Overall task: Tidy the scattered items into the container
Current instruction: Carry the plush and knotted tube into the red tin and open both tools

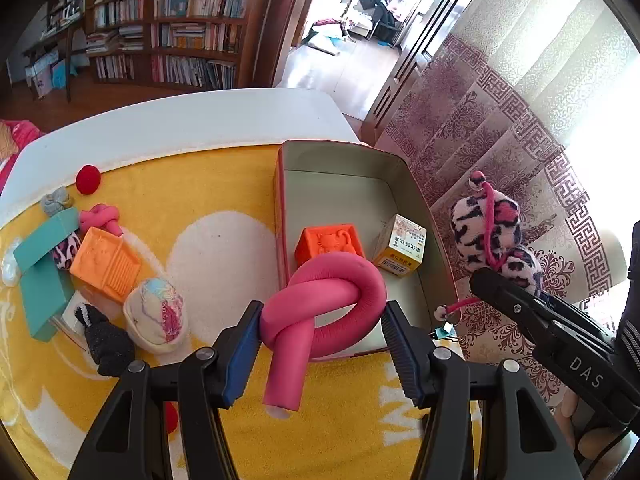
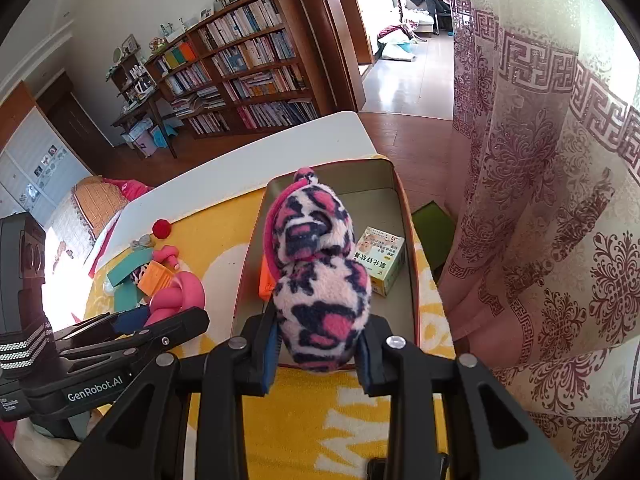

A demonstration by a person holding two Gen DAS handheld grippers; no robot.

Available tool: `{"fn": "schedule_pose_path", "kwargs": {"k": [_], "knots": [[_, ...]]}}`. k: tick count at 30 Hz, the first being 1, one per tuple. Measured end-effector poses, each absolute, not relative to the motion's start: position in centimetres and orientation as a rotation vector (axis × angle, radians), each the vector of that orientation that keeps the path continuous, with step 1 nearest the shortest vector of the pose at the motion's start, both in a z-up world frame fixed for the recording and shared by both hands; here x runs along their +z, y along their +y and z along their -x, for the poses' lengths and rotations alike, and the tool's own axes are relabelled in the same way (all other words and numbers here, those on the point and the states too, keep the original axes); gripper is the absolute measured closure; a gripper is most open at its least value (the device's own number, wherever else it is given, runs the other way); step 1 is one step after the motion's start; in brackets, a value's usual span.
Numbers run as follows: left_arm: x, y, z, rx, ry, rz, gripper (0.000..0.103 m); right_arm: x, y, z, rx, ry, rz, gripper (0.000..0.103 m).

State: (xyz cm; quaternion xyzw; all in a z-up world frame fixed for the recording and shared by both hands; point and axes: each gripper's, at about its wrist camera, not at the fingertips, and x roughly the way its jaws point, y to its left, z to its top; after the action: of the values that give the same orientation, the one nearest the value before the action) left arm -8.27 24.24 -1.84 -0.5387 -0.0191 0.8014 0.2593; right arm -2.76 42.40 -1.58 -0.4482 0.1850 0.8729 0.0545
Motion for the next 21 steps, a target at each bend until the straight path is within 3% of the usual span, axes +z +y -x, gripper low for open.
{"fn": "schedule_pose_path", "kwargs": {"k": [9, 12, 21], "knots": [[-3.2, 26.2, 9.6, 2.14, -0.089, 1.49, 0.034, -2.6, 44.2, 3.6, 2.611, 0.631, 1.37, 0.066], [-3.2, 25.2, 9.6, 2.162, -0.103, 1.496, 0.026, -2.8, 44.4, 3.6, 2.602, 0.642, 1.372, 0.064], [-3.6, 21.8, 9.6, 2.18, -0.169, 1.556, 0.026, -3.2, 42.7, 3.8, 2.605, 0.645, 1.407, 0.064]]}}
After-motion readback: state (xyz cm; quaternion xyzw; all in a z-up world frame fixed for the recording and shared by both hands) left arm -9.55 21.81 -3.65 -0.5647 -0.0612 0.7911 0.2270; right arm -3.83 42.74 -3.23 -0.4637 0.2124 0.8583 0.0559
